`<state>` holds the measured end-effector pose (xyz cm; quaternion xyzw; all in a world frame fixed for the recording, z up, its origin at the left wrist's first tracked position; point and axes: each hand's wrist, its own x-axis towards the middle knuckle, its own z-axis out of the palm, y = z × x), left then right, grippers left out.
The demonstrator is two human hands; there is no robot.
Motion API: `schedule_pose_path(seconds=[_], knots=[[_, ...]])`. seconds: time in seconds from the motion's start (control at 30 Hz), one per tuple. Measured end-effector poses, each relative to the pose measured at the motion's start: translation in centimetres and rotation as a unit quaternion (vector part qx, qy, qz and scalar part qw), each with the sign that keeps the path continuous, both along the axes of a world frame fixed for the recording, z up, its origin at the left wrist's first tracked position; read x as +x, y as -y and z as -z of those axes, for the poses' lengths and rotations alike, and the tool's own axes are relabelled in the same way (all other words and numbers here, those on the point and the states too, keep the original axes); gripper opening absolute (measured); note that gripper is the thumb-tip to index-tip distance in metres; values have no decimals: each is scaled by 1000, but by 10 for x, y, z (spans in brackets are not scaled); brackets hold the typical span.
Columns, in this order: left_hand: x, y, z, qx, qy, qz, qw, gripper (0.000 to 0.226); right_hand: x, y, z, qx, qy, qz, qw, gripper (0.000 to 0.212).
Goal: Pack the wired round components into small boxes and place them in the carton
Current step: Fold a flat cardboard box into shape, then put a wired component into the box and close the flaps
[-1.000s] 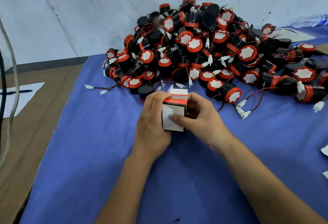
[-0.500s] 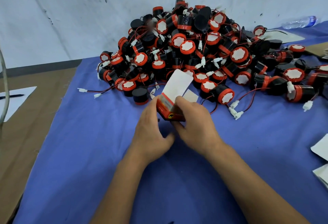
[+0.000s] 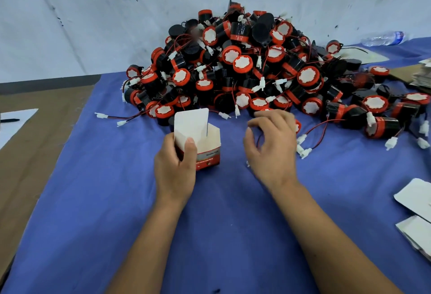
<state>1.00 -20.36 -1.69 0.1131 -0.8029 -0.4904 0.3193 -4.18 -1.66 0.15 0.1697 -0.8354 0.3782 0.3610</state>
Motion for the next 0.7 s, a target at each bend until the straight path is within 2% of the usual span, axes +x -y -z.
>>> schedule_pose_path(seconds=[0.07,0.13,0.17,0.23,0.3,0.43,0.53,0.6,0.7], knots=[[0,0,1,19,6,7,1000,27,-13,-14,2,51,72,143,986,45],[0,1,0,32,11,8,999,19,-23,-30,5,86,182,168,965,70],[0,1,0,41,11,8,999,15,-27,-35,7,102,226,152,957,74],[1,1,-1,53,9,9,999,16,-28,-40,11,82,264,99,956,64],[1,1,-2,55,6,5,998,21,-23,-35,9,30,243,78,966,47],[2,1,-4,65,16,1,998,17,-19,-21,3,78,224,115,965,51],[1,1,-4,66,19,-1,998,22,-18,-14,5,75,257,51,962,54],[1,2,-3,62,19,-19,998,25,-16,-12,5,102,243,75,962,48],[1,3,-4,45,23,-79,996,19,-17,-16,-1,105,203,195,954,51]])
